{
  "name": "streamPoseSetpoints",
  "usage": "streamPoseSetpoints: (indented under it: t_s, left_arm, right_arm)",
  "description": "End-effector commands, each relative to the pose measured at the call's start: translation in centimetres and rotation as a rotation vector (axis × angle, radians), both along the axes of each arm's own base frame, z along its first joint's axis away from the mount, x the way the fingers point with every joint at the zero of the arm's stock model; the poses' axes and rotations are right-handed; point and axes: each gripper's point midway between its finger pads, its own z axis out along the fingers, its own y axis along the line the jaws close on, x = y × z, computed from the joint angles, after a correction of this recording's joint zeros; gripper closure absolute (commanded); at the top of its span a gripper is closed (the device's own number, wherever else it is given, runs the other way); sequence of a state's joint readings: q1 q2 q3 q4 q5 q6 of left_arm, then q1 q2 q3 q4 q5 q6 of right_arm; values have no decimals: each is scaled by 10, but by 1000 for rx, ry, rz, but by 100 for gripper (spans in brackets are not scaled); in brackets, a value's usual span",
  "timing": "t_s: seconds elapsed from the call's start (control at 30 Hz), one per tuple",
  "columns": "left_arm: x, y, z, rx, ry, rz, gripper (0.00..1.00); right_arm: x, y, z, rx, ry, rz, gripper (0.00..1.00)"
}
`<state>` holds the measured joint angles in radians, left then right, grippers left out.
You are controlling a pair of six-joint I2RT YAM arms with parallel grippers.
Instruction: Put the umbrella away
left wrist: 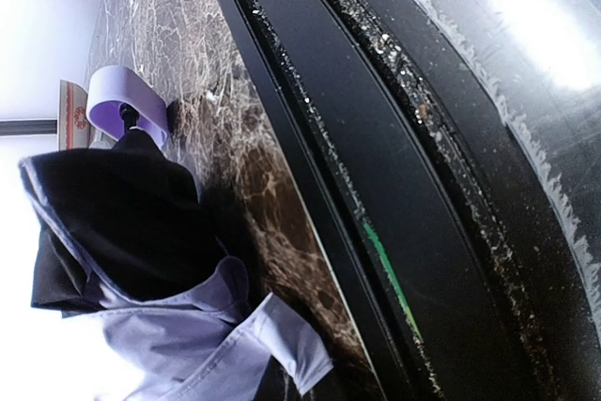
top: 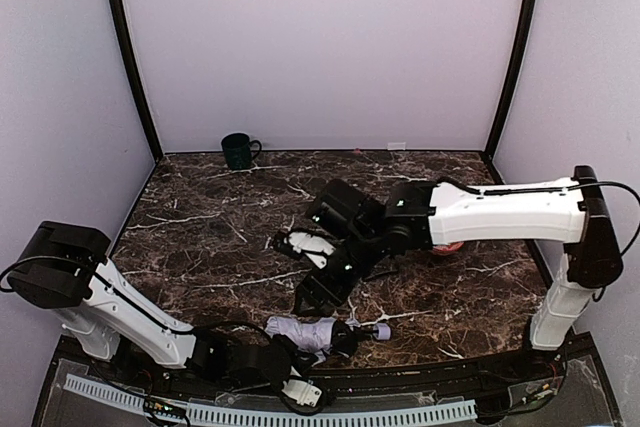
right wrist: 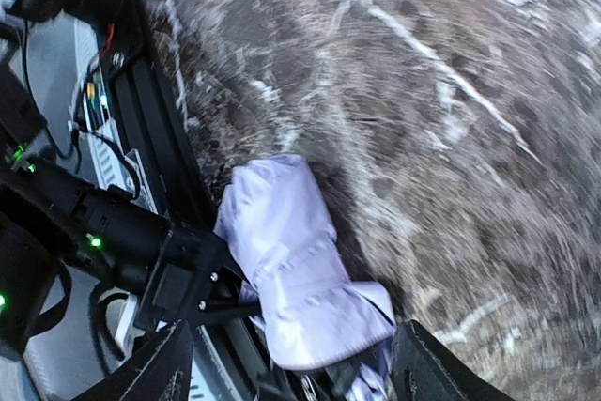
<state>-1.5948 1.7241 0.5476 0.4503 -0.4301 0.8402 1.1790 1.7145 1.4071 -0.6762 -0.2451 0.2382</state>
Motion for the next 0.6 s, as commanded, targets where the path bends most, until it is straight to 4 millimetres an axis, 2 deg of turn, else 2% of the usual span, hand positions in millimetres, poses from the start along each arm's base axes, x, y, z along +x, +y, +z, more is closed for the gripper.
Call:
streamPoseSetpoints:
  t_s: [0.0,0.07,0.2,0.3,0.37,0.47,0.5,0.57]
  left_arm:
    - [-25,103,-88,474,147,-67,100]
    - [-24,102,-87,472,144,-66,100]
    - [-26,102,-88,470,155,-63,100]
    - [-26,101,-89,471,153,-63,100]
    - [-26,101,-89,470,157,-60,100]
    - [-26,104,-88,473,158,-53,100]
    - [-25,104,-87,471,154,-50,100]
    - [-20,101,-84,457,134,-31,100]
  right_arm:
    - [-13,10,-60,-143,-77,135,22]
    - [-19,9,-79,-178,-61,159,22]
    - [-35,10,-99,-201,-41,206,21]
    - [-32,-1,-123,-269,-52,184,22]
    - [-28,-10,-137,-321,-64,165,27]
    - [-26,-17,-143,-344,-68,157,51]
    - [-25,-17,-142,-337,-71,156,62]
    - [-24,-15,-137,-318,-67,154,76]
